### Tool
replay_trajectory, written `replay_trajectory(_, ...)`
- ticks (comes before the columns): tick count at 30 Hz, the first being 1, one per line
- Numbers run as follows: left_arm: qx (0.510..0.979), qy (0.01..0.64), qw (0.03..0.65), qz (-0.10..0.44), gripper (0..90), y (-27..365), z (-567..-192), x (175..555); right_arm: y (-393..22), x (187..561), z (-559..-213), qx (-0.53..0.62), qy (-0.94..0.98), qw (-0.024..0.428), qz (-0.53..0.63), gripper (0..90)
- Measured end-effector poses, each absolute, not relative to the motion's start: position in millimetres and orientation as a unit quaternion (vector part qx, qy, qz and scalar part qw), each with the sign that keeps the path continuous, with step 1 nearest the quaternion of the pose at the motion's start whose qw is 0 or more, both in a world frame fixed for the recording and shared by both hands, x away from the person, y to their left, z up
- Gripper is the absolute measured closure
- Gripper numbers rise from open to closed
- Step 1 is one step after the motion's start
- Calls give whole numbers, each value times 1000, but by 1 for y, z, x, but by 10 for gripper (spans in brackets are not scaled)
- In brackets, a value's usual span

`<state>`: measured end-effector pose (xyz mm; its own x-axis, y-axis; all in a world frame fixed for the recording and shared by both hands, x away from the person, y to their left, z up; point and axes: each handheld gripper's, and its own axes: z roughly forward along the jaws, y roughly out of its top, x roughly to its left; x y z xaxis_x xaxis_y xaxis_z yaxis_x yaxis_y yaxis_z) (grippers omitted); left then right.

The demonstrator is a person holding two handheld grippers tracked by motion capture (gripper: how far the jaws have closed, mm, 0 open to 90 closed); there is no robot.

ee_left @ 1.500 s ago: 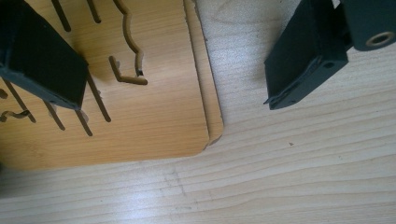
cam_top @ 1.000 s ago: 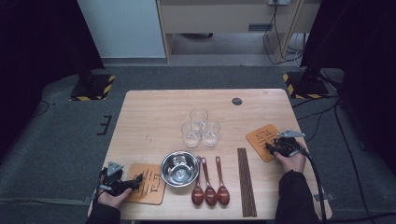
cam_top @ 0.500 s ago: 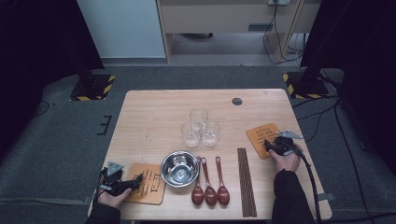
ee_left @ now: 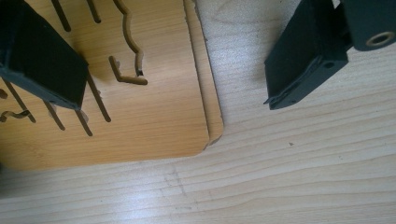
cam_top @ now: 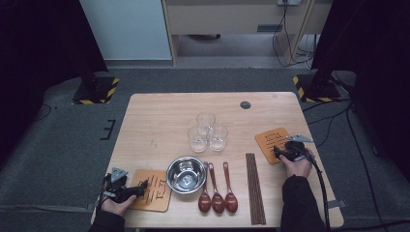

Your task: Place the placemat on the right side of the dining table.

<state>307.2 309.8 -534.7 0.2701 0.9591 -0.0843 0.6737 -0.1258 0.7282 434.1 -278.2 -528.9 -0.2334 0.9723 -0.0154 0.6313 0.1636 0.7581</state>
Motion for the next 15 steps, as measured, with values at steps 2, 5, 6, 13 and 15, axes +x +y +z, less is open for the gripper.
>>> replay_trajectory(2, 720, 567, 341, 210, 51, 310, -535, 307, -282, 431, -527, 558, 716, 264, 326, 409)
replay_trajectory(5, 720, 567, 341, 210, 51, 310, -535, 307, -288, 427, -527, 552, 721, 267, 322, 397)
replay_trajectory(6, 720, 567, 341, 210, 51, 310, -535, 307, -289, 426, -527, 550, 724, 266, 320, 392)
replay_trajectory(13, 721, 567, 340, 210, 51, 310, -535, 307, -291, 425, -530, 542, 735, 270, 305, 376)
replay_trajectory(15, 720, 567, 340, 210, 51, 310, -535, 307, -291, 425, -530, 541, 737, 269, 303, 366)
